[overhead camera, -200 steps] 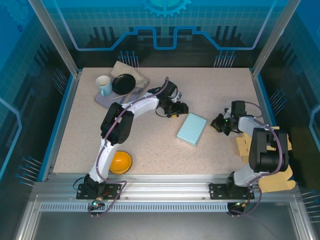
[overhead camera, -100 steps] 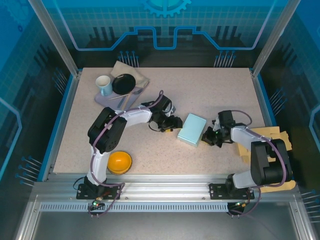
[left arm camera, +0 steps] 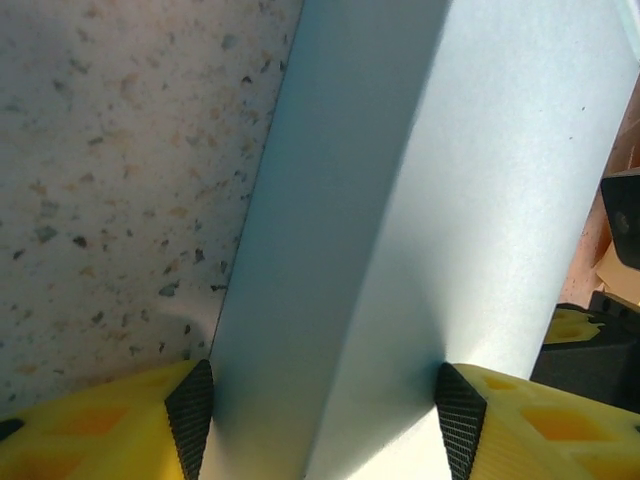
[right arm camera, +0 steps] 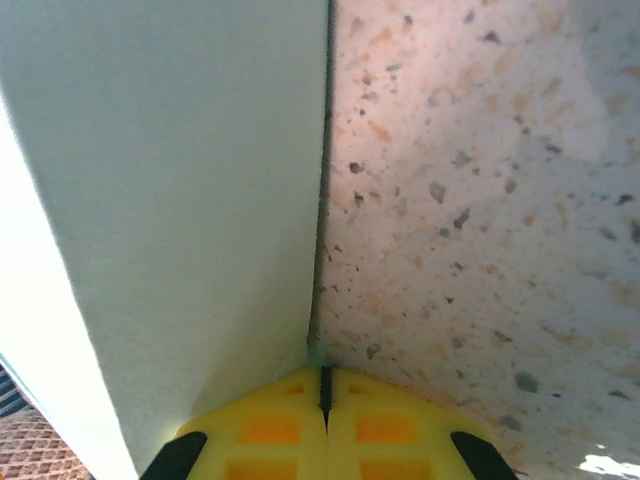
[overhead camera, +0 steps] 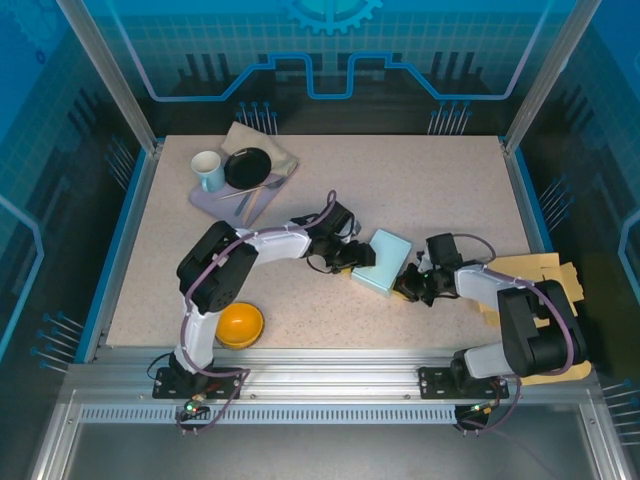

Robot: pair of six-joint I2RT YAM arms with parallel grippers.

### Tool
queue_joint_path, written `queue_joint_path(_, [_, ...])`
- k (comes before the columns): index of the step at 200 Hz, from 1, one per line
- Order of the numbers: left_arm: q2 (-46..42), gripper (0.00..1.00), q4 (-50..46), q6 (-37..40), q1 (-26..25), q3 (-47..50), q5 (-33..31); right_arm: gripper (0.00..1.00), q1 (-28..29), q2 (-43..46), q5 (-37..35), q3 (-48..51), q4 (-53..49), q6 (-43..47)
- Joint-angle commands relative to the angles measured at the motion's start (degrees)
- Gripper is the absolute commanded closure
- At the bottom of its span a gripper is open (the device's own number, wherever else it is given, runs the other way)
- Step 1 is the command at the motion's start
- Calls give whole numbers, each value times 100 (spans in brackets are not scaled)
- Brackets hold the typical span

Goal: Fold the paper box

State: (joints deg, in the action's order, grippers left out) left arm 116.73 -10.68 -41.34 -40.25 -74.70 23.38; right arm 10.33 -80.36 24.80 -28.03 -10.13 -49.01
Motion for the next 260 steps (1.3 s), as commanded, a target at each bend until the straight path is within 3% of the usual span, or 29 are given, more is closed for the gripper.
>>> queue_joint_path(1, [-150, 37, 293, -534, -372, 288, 123, 100, 116, 65, 885, 278, 1578, -1052])
queue_joint_path(33, [-101, 38, 768, -1100, -665, 433, 161, 100, 264, 288, 1035, 225, 2296, -1738])
queue_joint_path(81, [128, 39, 1351, -1877, -871, 312, 197, 100, 850, 654, 583, -130, 2041, -2152])
queue_joint_path(102, [173, 39, 1063, -1711, -821, 50, 59, 100, 1022, 729, 232, -130, 1757, -2066])
queue_joint_path(135, [285, 38, 87, -1200, -386, -384, -151, 100, 1018, 734, -254, -118, 1002, -1508])
queue_joint_path(160, [296, 37, -474, -760, 74, -674, -292, 95, 1011, 712, -683, -209, 156, -861])
queue_joint_path(220, [83, 27, -1465, 57, 736, -1230, -874, 66, 988, 1254, -2123, -612, -1990, 935])
queue_joint_path(239, [-220, 27, -1531, 132, 843, -1085, -1035, 65, 1085, 1391, -2687, -854, -2498, 1498])
queue_joint_path(260, [-685, 28, -1548, 231, 862, -787, -1264, 71, 1135, 1248, -2475, -916, -2327, 1832])
